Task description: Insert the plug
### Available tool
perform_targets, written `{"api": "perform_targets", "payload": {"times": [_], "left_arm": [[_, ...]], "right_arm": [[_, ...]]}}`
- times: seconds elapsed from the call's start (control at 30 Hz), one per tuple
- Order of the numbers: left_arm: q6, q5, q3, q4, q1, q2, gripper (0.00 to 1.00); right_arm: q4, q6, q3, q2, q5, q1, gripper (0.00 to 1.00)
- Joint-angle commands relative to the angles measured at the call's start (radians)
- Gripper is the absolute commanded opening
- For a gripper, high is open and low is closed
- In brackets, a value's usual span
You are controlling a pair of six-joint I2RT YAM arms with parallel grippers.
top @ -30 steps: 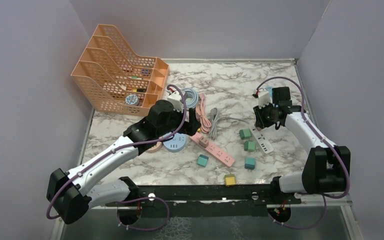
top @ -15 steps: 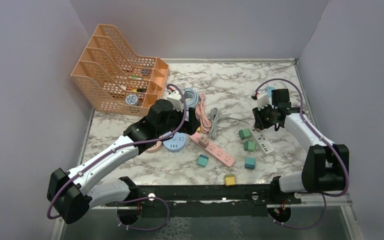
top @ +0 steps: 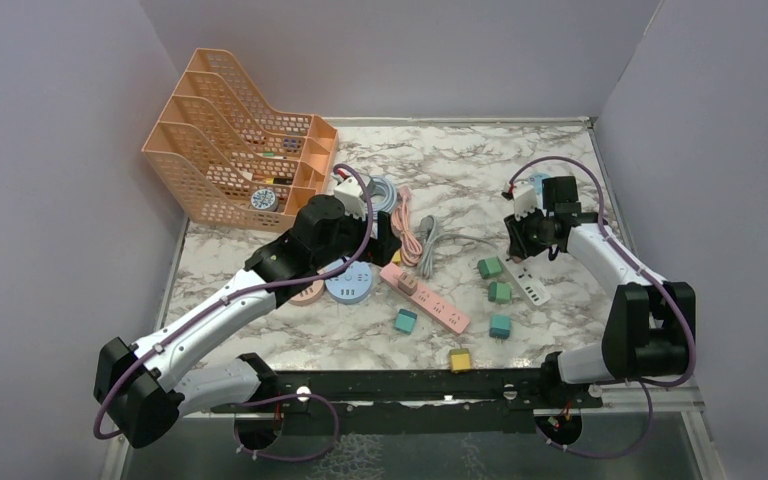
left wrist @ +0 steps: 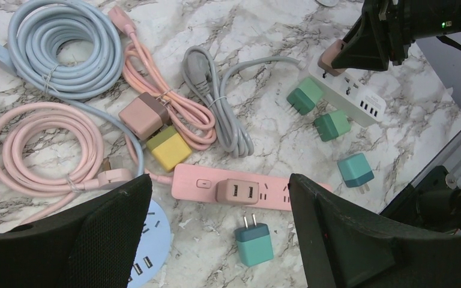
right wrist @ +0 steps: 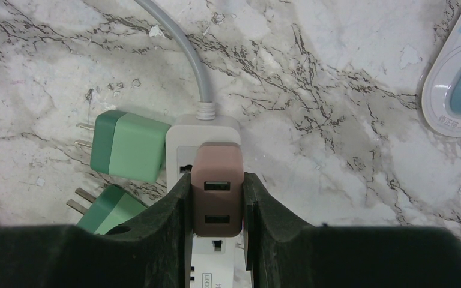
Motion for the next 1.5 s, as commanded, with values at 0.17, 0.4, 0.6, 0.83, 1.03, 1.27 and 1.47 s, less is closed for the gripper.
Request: {"api": "perform_targets", "payload": {"times": [0.17,0.4,0.6,0.83,1.03,1.27,1.47], "left_arm": [[0.018,0.016,0.031,0.023,0.01,0.018,0.87],[0.027,0.022,0.041,0.02,0.011,0.032,0.87],[0.027,0.027,0.042,0.017,0.012,0.036,0.87],[0.031,0.024,0.042,0.016,0.013,0.034,0.87],[0.038,0.021,0.048,0.017,0.015,0.041,0.87],[0.053,0.011,0.054,0.008,0.017,0.038,0.87],[0.067,-0.01,0.048,0.007,0.019,0.034,0.87]], "right_arm": [[-0.068,0.041,0.02,-0.027,-0.031,0.0,0.39],[-0.091,0.054,0.045,-0.084,-0.01,0.0,0.45],[-0.121,0.02,0.059,-0.068,0.062,0.0,0.51],[-0.133,0.005,0.062,-0.034,0.075,0.0,0.35],[-0.143,-0.012,0.06,0.009,0.017,0.0,0.13],[-0.169,-0.031,0.065,0.106,0.014,0.0,0.01],[-0.111,-0.012,0.077,0.164,-0.004,0.002,0.01]]}}
